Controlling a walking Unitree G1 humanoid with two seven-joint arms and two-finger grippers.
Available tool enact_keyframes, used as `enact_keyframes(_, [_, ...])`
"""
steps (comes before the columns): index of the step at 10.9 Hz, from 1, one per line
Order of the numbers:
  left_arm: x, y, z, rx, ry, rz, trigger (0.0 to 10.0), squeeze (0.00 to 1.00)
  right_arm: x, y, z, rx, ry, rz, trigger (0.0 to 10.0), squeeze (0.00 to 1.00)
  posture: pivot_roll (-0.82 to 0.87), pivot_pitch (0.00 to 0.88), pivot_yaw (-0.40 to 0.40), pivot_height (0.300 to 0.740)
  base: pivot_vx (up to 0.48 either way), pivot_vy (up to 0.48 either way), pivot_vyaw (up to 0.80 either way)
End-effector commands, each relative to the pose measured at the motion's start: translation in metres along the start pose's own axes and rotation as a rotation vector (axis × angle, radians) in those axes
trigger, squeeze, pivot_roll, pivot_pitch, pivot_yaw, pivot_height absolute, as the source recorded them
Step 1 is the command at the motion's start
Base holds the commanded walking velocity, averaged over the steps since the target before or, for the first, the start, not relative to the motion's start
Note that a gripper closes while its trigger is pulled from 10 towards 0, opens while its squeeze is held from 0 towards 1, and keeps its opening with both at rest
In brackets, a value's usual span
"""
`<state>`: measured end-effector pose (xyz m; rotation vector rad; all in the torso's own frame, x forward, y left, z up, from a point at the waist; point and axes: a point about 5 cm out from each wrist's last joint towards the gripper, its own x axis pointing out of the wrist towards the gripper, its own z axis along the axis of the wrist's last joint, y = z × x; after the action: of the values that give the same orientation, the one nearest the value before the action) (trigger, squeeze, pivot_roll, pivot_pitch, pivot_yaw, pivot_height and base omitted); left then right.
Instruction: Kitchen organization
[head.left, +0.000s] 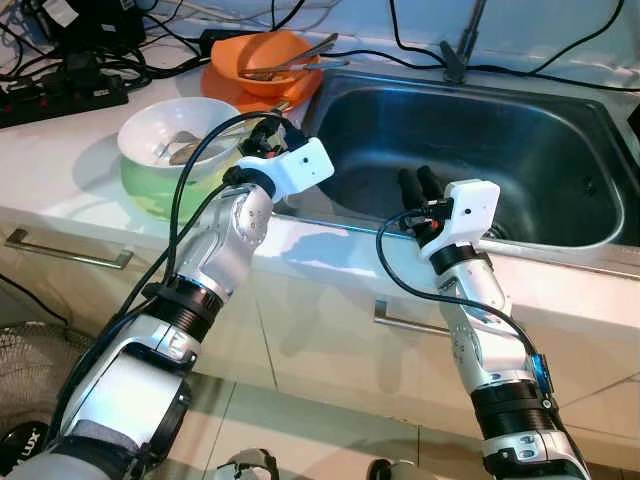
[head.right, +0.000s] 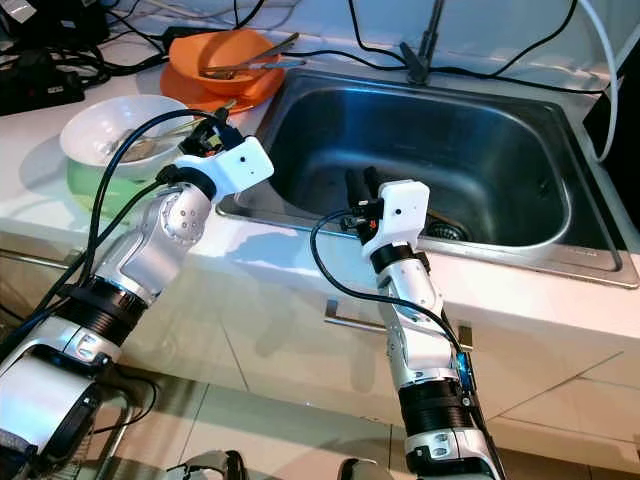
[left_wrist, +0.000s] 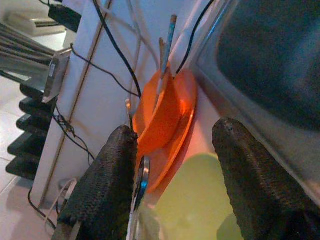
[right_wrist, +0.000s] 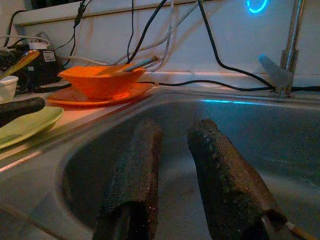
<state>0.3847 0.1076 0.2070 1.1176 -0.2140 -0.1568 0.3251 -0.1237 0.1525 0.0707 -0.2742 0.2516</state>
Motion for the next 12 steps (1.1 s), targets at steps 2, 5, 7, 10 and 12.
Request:
enact_keyframes(2, [0.004, 0.008, 0.001, 0.017, 0.007, 0.034, 0.8, 0.00, 0.002, -0.002, 0.000, 0.005, 0.007, -0.007, 10.0, 0.00, 0.05, 0.092, -0.010, 0.740, 0.000, 0.000, 0.00])
enact_keyframes(5, [0.004, 0.009, 0.001, 0.011, 0.009, 0.041, 0.0, 0.00, 0.002, -0.002, -0.001, 0.005, 0.012, -0.006, 10.0, 0.00, 0.05, 0.094, -0.011, 0.740, 0.000, 0.000, 0.00])
enact_keyframes(7, [0.004, 0.009, 0.003, 0.011, -0.001, 0.045, 0.0, 0.00, 0.002, -0.001, -0.002, 0.008, 0.014, -0.005, 10.0, 0.00, 0.05, 0.094, -0.011, 0.740, 0.000, 0.000, 0.00])
enact_keyframes(10, [0.004, 0.019, 0.004, 0.028, -0.003, 0.092, 0.0, 0.00, 0.003, 0.000, -0.002, 0.011, 0.015, -0.004, 10.0, 0.00, 0.06, 0.093, -0.011, 0.740, 0.000, 0.000, 0.00])
enact_keyframes(12, [0.003, 0.032, 0.011, 0.078, -0.026, 0.146, 0.0, 0.00, 0.003, 0.000, -0.003, 0.013, 0.016, -0.004, 10.0, 0.00, 0.06, 0.092, -0.013, 0.740, 0.000, 0.000, 0.00])
